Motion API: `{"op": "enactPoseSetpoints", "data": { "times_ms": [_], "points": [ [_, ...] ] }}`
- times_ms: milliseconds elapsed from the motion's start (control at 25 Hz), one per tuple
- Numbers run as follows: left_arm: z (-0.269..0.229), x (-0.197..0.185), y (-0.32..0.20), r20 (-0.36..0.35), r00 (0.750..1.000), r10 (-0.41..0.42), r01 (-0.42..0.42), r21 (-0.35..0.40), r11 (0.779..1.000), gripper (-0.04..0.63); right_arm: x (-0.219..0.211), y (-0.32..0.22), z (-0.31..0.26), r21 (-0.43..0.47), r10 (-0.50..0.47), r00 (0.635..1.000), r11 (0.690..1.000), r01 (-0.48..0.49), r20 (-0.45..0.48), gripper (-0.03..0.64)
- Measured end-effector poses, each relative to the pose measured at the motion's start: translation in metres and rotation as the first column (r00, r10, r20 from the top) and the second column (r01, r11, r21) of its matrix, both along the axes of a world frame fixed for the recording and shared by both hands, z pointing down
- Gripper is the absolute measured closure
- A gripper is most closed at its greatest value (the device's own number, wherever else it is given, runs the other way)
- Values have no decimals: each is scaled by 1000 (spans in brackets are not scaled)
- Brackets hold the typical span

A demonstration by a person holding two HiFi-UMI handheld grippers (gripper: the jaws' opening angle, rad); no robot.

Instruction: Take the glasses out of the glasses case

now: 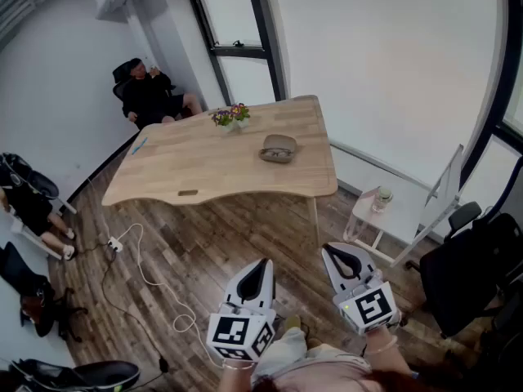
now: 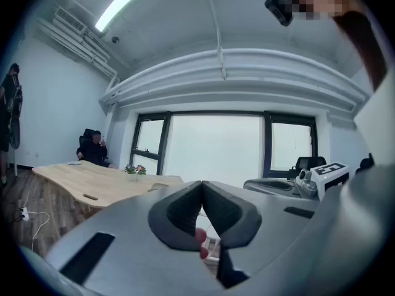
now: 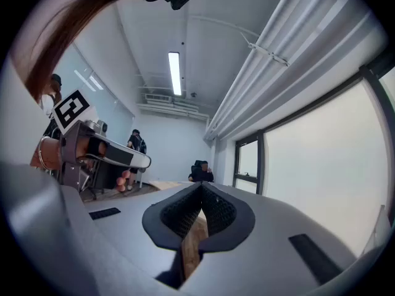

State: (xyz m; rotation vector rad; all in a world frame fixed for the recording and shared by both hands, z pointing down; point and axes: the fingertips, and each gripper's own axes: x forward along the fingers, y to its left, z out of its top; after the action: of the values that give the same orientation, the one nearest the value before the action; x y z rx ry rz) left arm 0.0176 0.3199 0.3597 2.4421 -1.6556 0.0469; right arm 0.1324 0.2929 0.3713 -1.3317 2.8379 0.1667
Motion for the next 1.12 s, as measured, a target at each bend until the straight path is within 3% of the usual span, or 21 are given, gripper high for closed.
{"op": "enactPoseSetpoints", "data": {
  "times_ms": [640,1120],
  "points": [
    [3,-29,-86,-25,998,58,-58,1,998,594,-31,-72,2,-29,18,999,999,-17,43,617],
    [12,-67,-147,-38,994,98,-98,-4,995,594,-59,-135,7,-3,81,997,997,-81,5,617]
  ]
}}
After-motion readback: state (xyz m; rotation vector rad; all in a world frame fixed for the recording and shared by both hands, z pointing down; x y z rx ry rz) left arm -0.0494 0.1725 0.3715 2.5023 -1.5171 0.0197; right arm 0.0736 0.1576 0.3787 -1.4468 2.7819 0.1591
